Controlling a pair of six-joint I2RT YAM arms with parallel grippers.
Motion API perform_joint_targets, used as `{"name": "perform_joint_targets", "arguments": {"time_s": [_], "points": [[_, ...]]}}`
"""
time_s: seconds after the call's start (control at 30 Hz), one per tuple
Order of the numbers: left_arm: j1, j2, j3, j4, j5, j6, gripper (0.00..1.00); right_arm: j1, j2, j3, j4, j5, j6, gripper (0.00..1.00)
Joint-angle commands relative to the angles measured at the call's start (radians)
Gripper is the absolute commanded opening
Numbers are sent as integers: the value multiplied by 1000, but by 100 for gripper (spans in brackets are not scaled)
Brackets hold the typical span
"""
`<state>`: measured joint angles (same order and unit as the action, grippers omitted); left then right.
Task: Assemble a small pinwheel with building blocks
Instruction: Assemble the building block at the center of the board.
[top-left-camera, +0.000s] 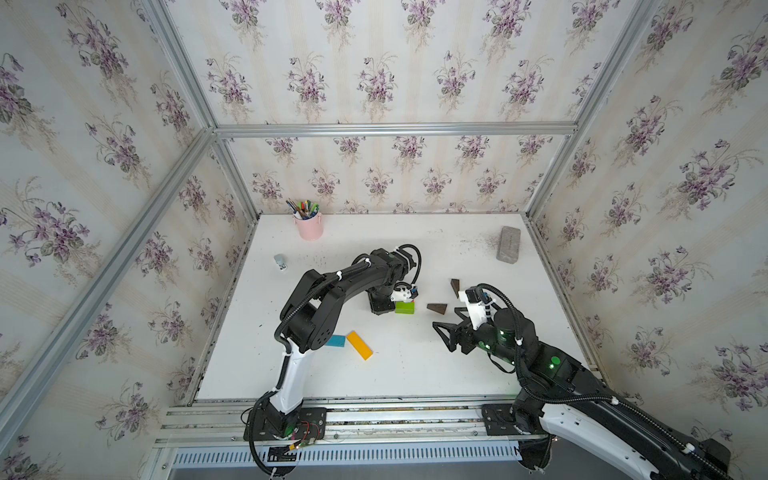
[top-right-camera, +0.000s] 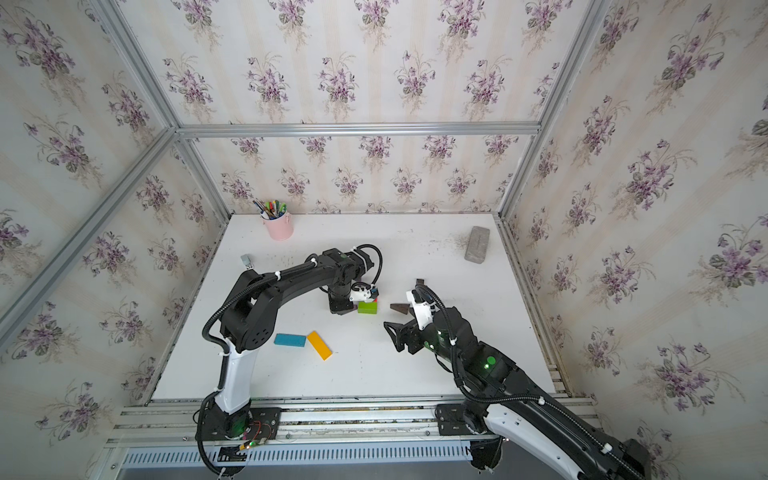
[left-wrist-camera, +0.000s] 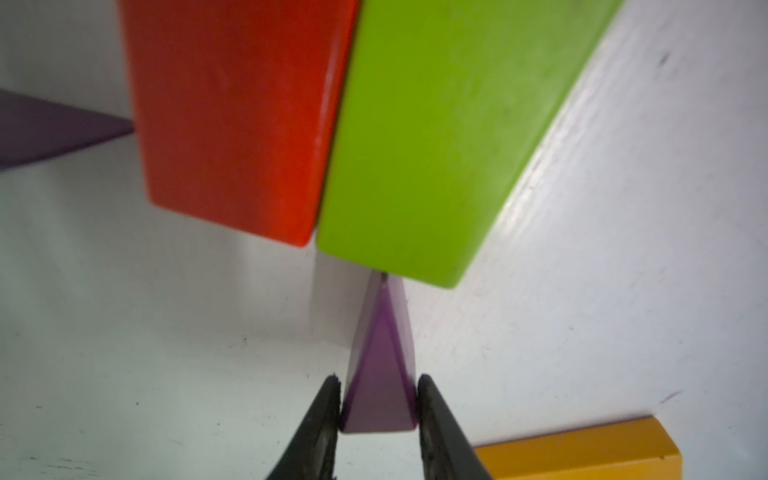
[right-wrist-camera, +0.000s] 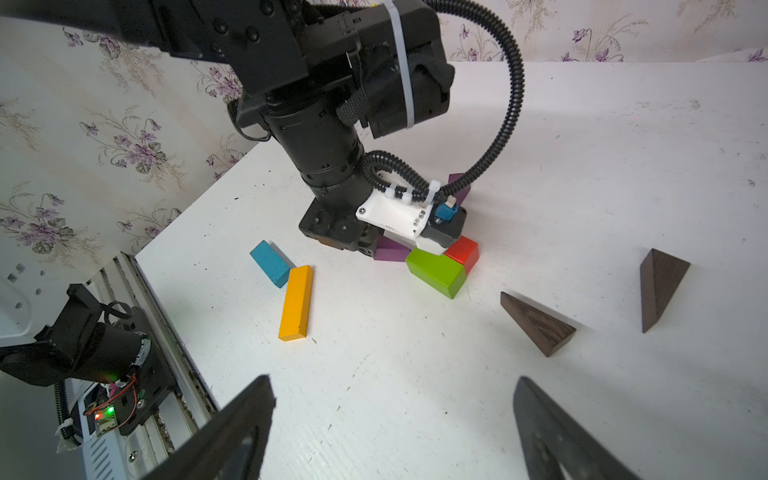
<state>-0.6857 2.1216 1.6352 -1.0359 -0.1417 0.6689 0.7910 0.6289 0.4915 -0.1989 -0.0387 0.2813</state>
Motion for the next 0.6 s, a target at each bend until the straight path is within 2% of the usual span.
{"name": "perform_joint_targets", "arguments": {"time_s": [0.0,0.3,0.57], "points": [[0,-10,6,-15,5,6,33,0,-3,0,21,3,-2,90],[0,-62,8,-12,30,12,34,0,-1,-1,24,5,-2,90],[1,-148,-20,0,100,13,34,-1,-3,-2,24,7,0,90]]}}
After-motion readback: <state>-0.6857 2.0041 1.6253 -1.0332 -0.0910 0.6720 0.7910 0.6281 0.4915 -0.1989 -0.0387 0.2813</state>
